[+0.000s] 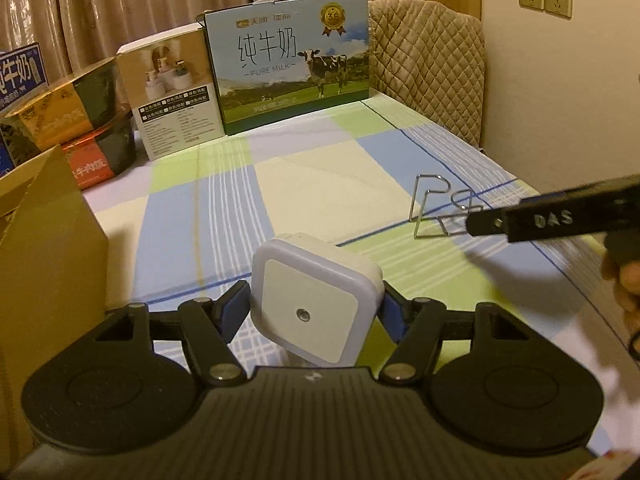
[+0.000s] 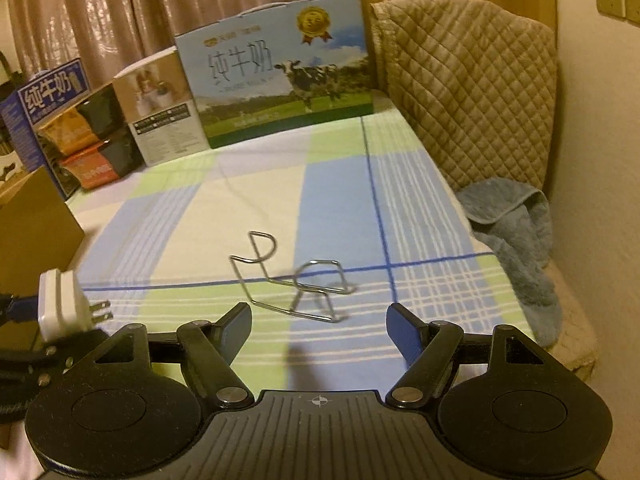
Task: Organize rigid objects
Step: 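Lower the right gripper over the wire metal stand and close on it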
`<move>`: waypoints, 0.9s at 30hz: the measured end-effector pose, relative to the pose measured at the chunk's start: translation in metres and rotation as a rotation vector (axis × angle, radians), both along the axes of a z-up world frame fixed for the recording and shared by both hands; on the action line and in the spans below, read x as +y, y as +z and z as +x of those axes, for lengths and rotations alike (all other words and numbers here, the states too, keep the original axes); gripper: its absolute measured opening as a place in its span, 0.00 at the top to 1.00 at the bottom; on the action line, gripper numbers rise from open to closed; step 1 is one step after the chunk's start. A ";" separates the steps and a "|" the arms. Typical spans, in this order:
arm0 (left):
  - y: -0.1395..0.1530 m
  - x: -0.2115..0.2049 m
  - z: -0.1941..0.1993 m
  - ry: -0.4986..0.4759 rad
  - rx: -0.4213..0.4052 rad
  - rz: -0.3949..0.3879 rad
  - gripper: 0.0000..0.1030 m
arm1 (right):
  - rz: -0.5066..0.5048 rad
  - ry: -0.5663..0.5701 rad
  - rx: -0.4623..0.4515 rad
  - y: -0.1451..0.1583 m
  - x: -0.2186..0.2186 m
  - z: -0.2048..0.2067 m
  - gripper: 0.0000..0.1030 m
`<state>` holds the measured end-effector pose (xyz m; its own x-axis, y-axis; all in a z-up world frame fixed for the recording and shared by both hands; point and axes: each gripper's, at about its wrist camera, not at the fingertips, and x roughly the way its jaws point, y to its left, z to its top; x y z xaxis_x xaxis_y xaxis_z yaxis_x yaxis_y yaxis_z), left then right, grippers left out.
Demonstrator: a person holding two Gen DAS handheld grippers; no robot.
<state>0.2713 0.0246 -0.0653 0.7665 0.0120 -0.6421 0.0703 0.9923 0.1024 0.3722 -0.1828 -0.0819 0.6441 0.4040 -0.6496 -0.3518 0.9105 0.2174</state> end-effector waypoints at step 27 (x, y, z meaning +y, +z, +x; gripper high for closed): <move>0.019 0.027 0.006 0.063 -0.033 -0.110 0.39 | -0.064 -0.207 -0.044 -0.025 0.055 0.017 0.13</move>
<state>0.2773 0.0515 -0.0460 0.7874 -0.0088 -0.6164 0.0063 1.0000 -0.0063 0.3892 -0.1273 -0.1070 0.7375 0.2189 -0.6389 -0.1635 0.9757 0.1457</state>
